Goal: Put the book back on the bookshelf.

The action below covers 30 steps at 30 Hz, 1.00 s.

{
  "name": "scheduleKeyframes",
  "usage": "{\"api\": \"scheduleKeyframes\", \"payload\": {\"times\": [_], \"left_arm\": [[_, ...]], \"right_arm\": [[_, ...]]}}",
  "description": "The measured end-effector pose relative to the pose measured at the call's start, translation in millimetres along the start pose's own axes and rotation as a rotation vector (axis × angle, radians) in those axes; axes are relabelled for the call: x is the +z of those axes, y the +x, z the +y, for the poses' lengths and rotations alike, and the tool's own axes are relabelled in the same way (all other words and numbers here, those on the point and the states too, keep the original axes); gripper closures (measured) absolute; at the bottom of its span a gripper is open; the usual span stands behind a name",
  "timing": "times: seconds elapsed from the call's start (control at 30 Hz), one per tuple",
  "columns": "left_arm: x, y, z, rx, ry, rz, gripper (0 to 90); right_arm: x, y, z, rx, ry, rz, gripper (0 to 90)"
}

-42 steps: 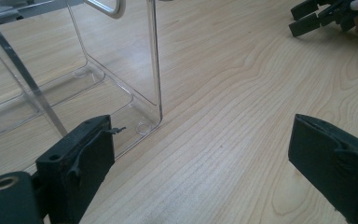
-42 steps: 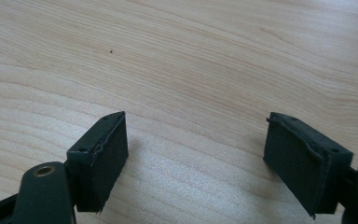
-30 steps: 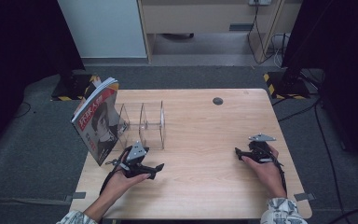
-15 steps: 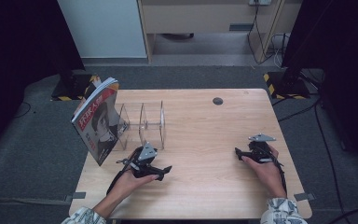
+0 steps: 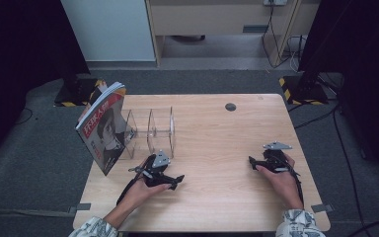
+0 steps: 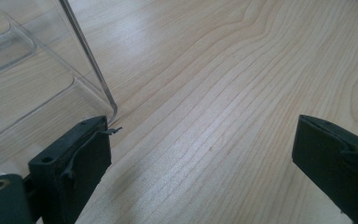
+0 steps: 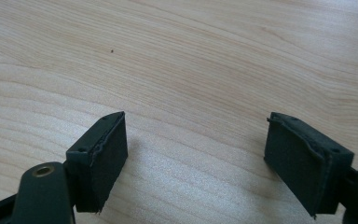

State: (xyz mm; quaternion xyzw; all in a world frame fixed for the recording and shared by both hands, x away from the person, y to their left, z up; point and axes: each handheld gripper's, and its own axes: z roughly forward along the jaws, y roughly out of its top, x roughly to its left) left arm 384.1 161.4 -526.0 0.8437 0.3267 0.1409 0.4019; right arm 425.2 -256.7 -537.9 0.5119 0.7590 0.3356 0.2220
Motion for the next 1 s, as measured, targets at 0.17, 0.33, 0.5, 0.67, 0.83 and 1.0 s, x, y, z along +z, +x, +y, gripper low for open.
{"api": "scheduleKeyframes", "payload": {"times": [0.17,0.33,0.5,0.67,0.83,1.0], "left_arm": [[2.1,-1.1,-0.3,0.003,0.0,-0.005,3.8],[4.0,0.0,-2.0,-0.005,0.014,0.003,3.8],[6.4,-0.1,-4.7,-0.002,0.03,0.012,3.6],[8.1,-1.7,-5.4,0.013,0.057,0.024,3.4],[9.4,-1.2,-6.1,0.001,0.097,0.03,3.1],[9.5,-0.7,-6.1,-0.006,0.097,0.035,2.8]], "right_arm": [[-0.1,-0.1,0.0,-0.002,0.001,0.002,21.2],[-0.1,0.0,0.0,-0.002,0.001,0.002,21.2],[-0.1,0.0,0.0,-0.002,0.001,0.002,21.2],[-0.1,0.0,-0.1,-0.003,0.001,0.002,21.2],[-0.3,0.5,-0.2,-0.001,0.002,0.001,21.0],[-0.4,0.7,-0.4,-0.001,0.002,0.003,20.8]]}}
